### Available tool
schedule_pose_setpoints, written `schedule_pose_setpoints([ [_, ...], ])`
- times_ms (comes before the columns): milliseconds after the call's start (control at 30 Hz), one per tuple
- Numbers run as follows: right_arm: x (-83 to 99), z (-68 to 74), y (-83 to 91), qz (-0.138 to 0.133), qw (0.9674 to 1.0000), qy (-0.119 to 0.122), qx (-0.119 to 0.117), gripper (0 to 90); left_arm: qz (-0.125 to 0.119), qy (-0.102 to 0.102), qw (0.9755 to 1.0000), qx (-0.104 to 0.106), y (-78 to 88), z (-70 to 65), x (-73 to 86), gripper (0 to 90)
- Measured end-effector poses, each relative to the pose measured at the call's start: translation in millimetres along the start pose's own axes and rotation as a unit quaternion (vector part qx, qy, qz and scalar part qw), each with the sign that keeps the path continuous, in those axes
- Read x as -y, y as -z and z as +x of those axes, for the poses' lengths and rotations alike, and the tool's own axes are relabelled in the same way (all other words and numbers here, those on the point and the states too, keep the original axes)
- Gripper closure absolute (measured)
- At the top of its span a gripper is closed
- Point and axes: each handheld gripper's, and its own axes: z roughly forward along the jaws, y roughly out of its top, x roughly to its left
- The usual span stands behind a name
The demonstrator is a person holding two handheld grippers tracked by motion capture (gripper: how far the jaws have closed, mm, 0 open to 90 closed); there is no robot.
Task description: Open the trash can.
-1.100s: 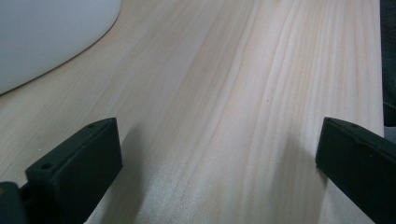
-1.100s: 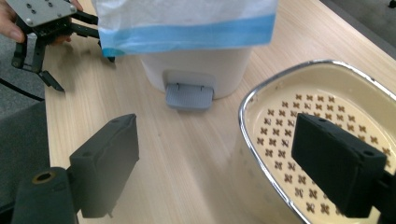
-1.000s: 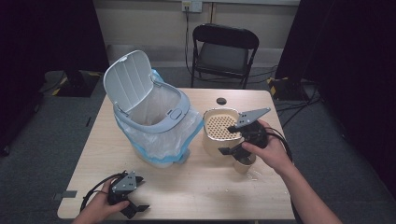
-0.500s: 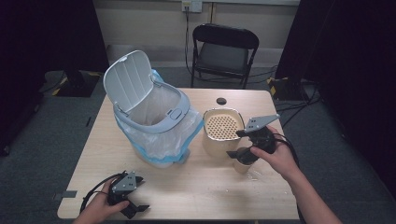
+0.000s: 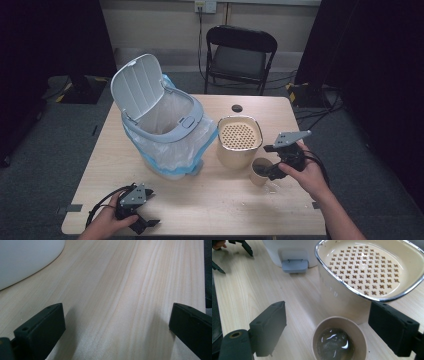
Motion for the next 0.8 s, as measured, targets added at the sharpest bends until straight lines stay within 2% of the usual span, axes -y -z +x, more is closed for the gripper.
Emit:
schedule_pose_setpoints([
  [467, 14.5, -3.3, -0.5, -0.003, 0.9999, -0.014, 0.009, 14.3, 0.000, 0.000, 1.0000, 0.000, 0.0, 0.1, 0.0, 0.0],
  [800, 27.2, -4.3, 6.2, -0.004, 0.9995, -0.023, 0.019, 14.4, 0.003, -0.004, 1.0000, 0.002, 0.3, 0.8, -0.4, 0.0],
])
